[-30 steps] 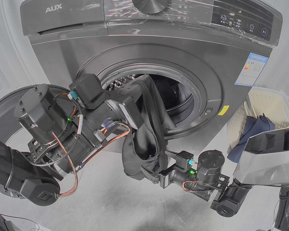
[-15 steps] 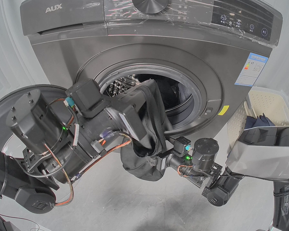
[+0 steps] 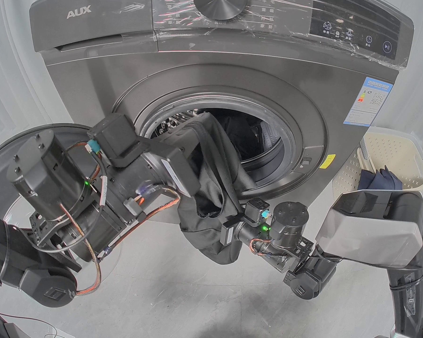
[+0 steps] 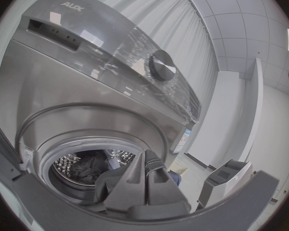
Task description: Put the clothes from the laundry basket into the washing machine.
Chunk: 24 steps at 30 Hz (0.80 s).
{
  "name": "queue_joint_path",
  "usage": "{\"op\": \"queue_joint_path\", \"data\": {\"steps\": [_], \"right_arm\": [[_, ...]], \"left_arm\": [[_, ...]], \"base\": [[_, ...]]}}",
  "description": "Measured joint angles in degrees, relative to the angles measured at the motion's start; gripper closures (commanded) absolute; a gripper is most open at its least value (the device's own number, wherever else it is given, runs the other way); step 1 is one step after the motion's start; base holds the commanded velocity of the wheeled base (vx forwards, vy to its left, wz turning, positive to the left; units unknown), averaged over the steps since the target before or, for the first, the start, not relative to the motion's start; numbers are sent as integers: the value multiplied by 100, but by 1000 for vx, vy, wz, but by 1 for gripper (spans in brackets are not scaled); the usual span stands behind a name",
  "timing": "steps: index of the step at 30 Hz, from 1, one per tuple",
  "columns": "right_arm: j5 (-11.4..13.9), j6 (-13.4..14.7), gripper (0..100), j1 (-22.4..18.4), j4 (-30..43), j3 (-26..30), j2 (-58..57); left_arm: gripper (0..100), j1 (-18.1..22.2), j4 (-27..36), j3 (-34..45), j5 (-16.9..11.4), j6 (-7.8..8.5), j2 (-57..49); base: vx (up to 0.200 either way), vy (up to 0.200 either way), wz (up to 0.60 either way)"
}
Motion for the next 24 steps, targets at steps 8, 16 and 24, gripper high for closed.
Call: {"op": "queue_joint_path", "data": {"steps": [8,16,24], "right_arm": [[-6,17,100,-83,-68,555,-450],[-46,30,100,-157,-71,913,-1069],[-112,49,100,-57,-60,959,-1408]], "left_arm": [[100,542,-55,402,-32,41,0],[100,798,-16,1353,-235,82,152],[100,901,-99,1924,-522,279,800]], "base": [[0,0,0],[0,0,0],[0,0,0]]}}
